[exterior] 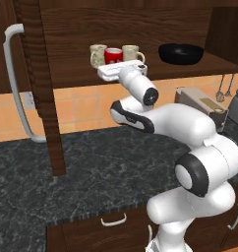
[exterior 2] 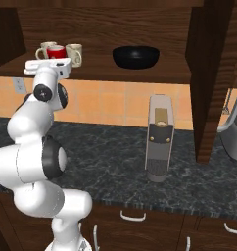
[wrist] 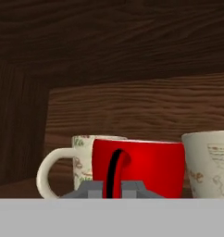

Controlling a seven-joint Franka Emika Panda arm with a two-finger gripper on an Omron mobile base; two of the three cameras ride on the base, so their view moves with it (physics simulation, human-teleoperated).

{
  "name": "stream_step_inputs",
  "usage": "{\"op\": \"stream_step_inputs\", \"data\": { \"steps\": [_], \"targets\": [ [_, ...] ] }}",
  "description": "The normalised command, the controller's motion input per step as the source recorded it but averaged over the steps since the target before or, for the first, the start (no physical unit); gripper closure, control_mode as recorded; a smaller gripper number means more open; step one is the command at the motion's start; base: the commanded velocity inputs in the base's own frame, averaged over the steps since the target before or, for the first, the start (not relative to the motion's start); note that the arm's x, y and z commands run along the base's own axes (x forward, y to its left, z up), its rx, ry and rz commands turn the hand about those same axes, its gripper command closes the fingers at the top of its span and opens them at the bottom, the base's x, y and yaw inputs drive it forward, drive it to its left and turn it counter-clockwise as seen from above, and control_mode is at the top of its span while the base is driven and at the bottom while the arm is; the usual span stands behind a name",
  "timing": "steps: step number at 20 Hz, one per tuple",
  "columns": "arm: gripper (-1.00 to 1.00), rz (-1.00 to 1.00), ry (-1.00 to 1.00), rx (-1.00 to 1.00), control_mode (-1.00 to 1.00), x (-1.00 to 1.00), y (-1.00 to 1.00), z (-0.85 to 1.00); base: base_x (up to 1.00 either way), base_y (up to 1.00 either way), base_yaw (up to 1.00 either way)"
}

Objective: Gather all objects into one cabinet and sort the glasses and bowls to opposite sides.

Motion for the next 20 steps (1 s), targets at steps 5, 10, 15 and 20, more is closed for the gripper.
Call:
{"op": "stream_step_inputs", "data": {
  "steps": [5,10,15,20],
  "targets": [
    [1.0,0.0,0.04,0.07,-1.0,0.07,-0.04,0.37,0.0,0.0,0.0],
    [1.0,0.0,0.09,0.01,-1.0,-0.05,0.0,0.04,0.0,0.0,0.0],
    [1.0,0.01,0.09,0.0,-1.0,-0.13,-0.01,0.0,0.0,0.0,0.0],
    [1.0,0.01,0.02,0.0,-1.0,0.0,-0.14,0.0,0.0,0.0,0.0]
  ]
}}
